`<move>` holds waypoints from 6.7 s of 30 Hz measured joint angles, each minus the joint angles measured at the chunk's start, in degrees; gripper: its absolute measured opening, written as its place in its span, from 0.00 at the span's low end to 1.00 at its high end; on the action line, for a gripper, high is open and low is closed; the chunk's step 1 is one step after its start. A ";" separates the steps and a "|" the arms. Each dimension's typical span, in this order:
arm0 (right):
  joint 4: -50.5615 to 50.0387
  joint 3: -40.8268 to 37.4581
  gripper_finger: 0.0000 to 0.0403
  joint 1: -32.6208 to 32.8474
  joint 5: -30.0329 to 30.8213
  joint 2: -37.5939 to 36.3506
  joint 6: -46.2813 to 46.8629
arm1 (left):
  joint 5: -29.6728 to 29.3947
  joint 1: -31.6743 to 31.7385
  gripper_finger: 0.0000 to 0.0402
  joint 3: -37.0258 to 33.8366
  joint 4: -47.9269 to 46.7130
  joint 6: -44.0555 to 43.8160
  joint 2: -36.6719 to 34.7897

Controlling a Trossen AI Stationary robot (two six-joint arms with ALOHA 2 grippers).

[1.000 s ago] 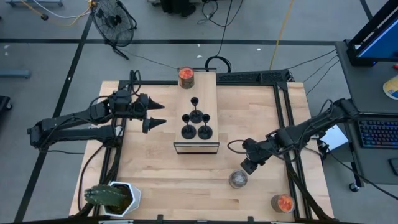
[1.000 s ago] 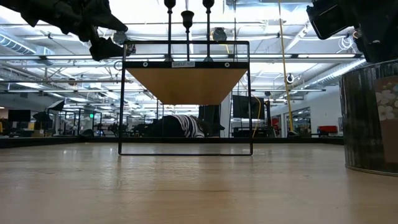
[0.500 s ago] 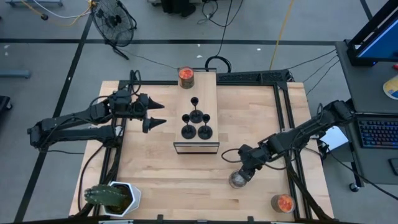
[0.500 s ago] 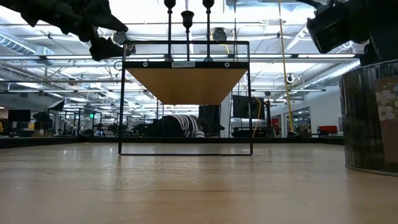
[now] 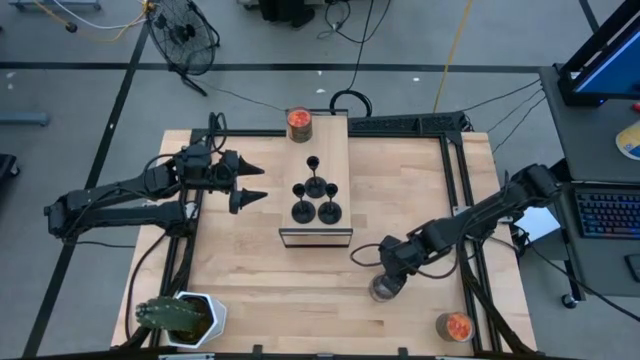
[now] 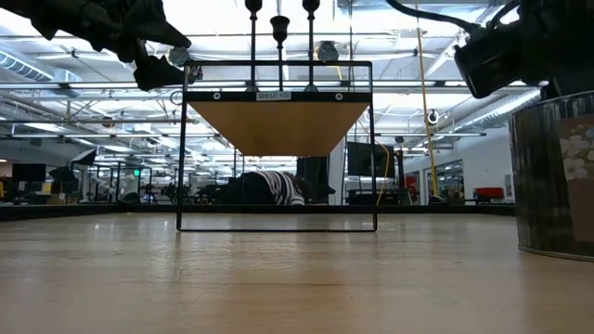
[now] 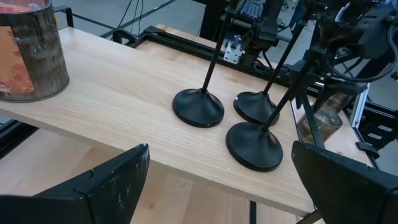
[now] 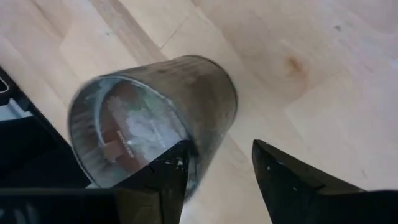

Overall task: Pick & Place candle stick holders
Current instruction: Put the brown scented candle on the shelf

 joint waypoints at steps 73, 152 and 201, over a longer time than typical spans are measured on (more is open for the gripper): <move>-45.31 56.93 0.00 -56.11 17.91 9.45 -57.32 | -5.03 0.00 0.99 -13.09 13.99 3.09 -13.87; -23.49 71.65 0.00 -64.38 -0.15 32.08 -75.10 | -7.13 0.00 0.99 -17.20 18.43 1.95 -16.94; -14.22 67.15 0.02 -62.06 3.09 31.53 -76.39 | -7.45 0.00 0.99 -17.18 18.32 2.10 -16.92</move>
